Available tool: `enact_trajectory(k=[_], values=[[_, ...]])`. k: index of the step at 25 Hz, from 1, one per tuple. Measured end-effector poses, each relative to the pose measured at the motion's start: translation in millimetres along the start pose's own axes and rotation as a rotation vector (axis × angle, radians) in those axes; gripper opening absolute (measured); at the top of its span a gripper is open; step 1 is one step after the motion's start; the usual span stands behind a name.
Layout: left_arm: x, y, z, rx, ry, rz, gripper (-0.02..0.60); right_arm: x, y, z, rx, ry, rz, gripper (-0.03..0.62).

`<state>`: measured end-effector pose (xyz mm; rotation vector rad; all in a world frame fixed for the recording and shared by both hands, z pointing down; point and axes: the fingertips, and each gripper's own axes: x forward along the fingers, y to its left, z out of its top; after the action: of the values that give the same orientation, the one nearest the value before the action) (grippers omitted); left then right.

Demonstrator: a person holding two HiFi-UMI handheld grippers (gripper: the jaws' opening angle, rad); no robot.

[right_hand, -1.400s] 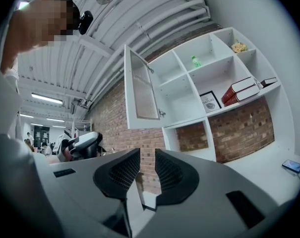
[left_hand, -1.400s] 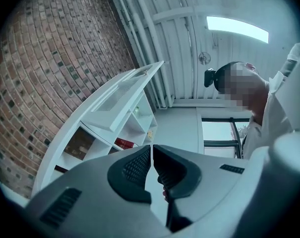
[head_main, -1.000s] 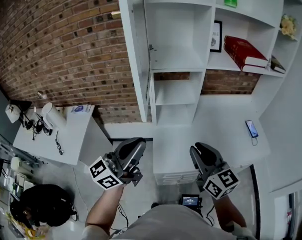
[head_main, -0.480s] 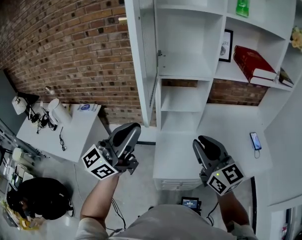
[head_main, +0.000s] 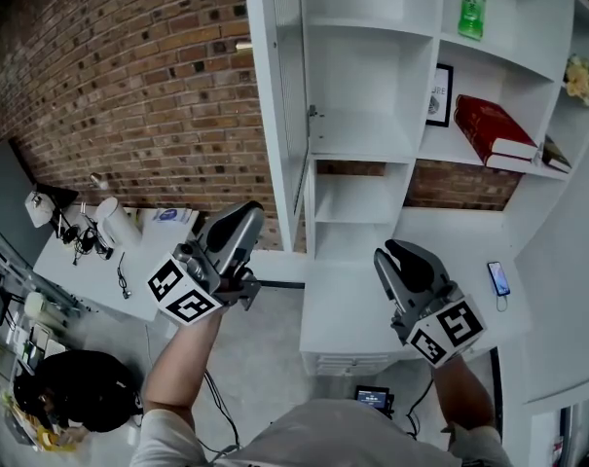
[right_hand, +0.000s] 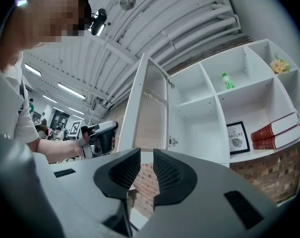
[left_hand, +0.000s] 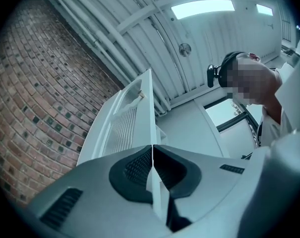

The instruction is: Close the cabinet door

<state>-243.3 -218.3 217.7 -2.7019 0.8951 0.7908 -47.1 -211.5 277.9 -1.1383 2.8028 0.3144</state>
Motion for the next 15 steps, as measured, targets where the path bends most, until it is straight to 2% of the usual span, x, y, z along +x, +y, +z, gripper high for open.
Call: enact_trajectory(k=[9, 15], values=[[31, 15, 37, 0.075, -0.027, -0.022, 0.011, 19, 8, 37, -0.098, -0.056, 0.036, 0.097], [52, 26, 72, 0.108, -0.083, -0.027, 0.011, 28, 12, 58, -0.144, -0.094, 0.052, 0.097]])
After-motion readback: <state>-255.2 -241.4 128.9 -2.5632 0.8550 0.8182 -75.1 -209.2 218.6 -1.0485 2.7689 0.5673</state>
